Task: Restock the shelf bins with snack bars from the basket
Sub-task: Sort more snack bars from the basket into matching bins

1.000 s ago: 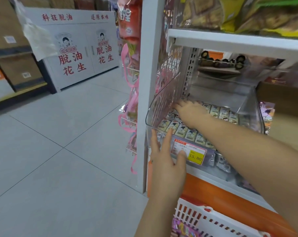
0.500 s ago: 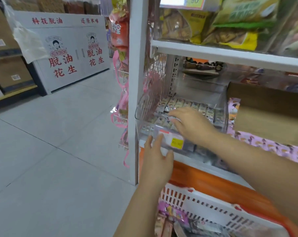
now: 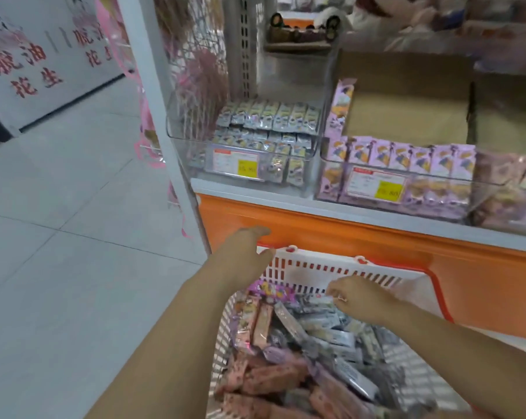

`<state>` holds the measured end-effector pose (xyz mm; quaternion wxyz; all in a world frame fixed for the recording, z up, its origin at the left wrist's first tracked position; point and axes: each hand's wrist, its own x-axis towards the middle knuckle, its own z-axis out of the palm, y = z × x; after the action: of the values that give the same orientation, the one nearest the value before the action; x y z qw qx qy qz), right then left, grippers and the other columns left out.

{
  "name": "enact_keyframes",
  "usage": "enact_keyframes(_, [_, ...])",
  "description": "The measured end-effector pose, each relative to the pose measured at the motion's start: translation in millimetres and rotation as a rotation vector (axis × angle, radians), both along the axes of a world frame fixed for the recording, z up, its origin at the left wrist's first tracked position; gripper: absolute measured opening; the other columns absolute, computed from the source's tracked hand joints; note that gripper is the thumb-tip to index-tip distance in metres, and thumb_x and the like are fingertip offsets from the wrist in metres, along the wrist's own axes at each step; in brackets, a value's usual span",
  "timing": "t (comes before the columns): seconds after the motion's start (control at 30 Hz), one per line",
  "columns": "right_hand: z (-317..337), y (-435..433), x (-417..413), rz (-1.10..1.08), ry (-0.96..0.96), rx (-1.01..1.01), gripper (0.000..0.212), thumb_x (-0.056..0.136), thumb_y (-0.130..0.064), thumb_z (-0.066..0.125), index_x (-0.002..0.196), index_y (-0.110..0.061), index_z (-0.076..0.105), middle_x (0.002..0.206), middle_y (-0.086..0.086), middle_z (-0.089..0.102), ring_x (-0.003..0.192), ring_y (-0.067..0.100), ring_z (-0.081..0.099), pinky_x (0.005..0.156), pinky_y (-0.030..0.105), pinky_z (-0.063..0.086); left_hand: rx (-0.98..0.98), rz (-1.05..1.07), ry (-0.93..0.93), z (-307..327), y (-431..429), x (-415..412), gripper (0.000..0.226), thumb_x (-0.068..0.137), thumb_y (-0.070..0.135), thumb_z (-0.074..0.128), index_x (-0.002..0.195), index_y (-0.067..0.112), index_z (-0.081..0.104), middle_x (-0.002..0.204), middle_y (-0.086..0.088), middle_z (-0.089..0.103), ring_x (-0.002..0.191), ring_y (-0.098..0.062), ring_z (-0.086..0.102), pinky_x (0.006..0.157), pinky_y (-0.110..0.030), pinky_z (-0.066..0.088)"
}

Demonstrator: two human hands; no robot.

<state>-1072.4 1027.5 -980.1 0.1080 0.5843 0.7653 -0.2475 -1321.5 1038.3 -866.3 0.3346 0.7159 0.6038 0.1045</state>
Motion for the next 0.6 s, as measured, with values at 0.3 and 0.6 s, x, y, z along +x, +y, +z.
enact_keyframes(0.3, [-81.8, -5.9, -21.4, 0.082, 0.065, -0.318, 0.036, 0.097, -0.025, 0.05, 0.131, -0.015, 0.056, 0.132, 0.008, 0.057, 0.116, 0.023, 0.055, 0.098, 0.034, 0.045, 0.026, -0.064, 0.098, -9.9, 8.8, 6.8, 0.048, 0.098, 0.031, 0.049, 0.144, 0.026, 0.037, 0.147, 0.002, 0.04, 0.128, -0.018, 0.046, 0.104, -0.029, 0.036])
enact_keyframes(0.6, [-107.8, 7.0, -55.8, 0.075, 0.085, -0.456, 0.038, 0.094, -0.018, 0.049, 0.131, -0.023, 0.057, 0.143, 0.007, 0.047, 0.119, 0.025, 0.053, 0.093, 0.027, 0.041, 0.019, -0.037, 0.186, -15.9, 11.9, -10.5, 0.046, 0.097, 0.034, 0.048, 0.142, 0.029, 0.039, 0.143, 0.003, 0.044, 0.125, -0.015, 0.048, 0.1, -0.026, 0.036])
